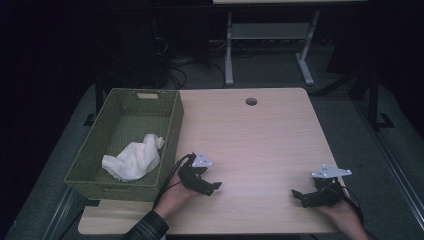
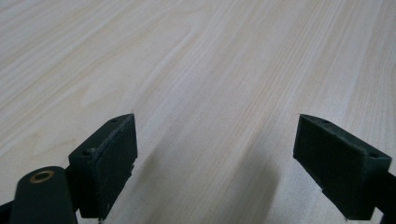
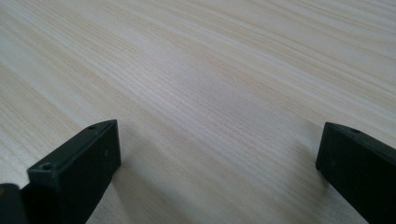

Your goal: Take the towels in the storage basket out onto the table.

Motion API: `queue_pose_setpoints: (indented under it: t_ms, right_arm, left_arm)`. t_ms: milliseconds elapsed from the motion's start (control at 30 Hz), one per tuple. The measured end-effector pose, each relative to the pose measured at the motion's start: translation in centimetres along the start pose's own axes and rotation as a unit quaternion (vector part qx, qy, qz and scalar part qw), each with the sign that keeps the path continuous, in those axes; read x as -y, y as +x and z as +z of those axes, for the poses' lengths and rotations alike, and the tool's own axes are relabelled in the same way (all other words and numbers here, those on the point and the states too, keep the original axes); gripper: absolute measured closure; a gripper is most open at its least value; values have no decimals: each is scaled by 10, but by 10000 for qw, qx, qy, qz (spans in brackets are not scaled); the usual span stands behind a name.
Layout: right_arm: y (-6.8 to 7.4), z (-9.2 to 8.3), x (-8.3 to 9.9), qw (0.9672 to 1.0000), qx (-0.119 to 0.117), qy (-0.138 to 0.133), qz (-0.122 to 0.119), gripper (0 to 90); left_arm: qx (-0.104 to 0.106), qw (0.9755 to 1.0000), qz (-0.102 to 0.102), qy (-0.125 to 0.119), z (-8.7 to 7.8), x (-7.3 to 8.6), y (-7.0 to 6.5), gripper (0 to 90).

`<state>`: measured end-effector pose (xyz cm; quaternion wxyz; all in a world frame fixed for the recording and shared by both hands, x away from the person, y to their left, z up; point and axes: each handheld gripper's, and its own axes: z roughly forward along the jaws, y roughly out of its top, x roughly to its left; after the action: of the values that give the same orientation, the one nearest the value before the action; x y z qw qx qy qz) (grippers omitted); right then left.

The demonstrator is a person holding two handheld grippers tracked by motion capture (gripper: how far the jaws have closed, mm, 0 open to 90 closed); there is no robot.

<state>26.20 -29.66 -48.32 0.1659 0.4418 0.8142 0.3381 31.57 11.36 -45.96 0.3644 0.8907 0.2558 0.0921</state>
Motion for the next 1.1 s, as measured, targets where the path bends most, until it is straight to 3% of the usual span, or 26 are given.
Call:
queue_pose_setpoints:
  t_ms: [1100]
  right_arm:
    - [0, 0, 0, 10000, 3, -3, -13, 0]
  left_arm:
    - [-42, 10000, 57, -60, -19, -21, 2, 130]
